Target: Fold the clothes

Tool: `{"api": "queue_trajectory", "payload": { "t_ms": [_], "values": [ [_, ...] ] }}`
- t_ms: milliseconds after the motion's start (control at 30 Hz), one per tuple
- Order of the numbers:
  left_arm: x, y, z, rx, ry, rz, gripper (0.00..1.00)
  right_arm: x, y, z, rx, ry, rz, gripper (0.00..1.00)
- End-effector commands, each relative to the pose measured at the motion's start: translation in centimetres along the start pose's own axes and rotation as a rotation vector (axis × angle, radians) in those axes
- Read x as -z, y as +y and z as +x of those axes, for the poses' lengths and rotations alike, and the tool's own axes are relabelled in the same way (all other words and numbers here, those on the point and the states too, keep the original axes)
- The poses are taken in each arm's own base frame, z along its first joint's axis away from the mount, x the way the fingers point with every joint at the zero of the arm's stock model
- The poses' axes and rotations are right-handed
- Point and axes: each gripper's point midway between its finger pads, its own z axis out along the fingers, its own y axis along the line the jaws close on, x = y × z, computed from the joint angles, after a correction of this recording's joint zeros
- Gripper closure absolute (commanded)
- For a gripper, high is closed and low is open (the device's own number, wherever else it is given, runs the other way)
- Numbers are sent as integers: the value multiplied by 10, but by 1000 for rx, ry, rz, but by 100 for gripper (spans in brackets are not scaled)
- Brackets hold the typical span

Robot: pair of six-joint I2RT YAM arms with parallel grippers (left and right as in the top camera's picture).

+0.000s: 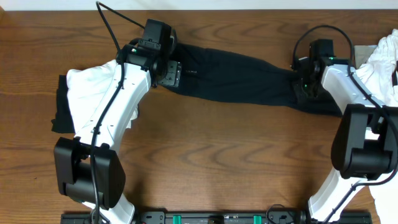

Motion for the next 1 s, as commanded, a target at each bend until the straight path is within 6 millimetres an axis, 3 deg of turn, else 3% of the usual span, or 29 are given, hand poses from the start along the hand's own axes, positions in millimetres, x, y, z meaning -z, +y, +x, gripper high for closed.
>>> {"api": "queue_trajectory", "payload": {
  "t_ms": [0, 200, 300, 600, 800, 967],
  "values": [
    [6, 4, -6, -5, -23, -9, 22, -15, -4, 14, -35, 48, 33, 68],
    [6, 4, -9, -4, -36, -8, 22, -8, -37, 17, -60, 77, 220, 85],
    [7, 4, -14, -2, -54, -6, 22, 0, -43, 11, -78, 55, 242, 87],
    [7, 3, -16, -2, -64, -5, 21, -3, -32, -6, -105, -52, 50, 89],
    [7, 3, -16, -2, -65, -5, 21, 4, -54, -14, -182, -109, 34, 92],
    [7, 3, -17, -1, -69, -5, 21, 20, -37, -30, -151, -214, -182, 96]
  ]
}}
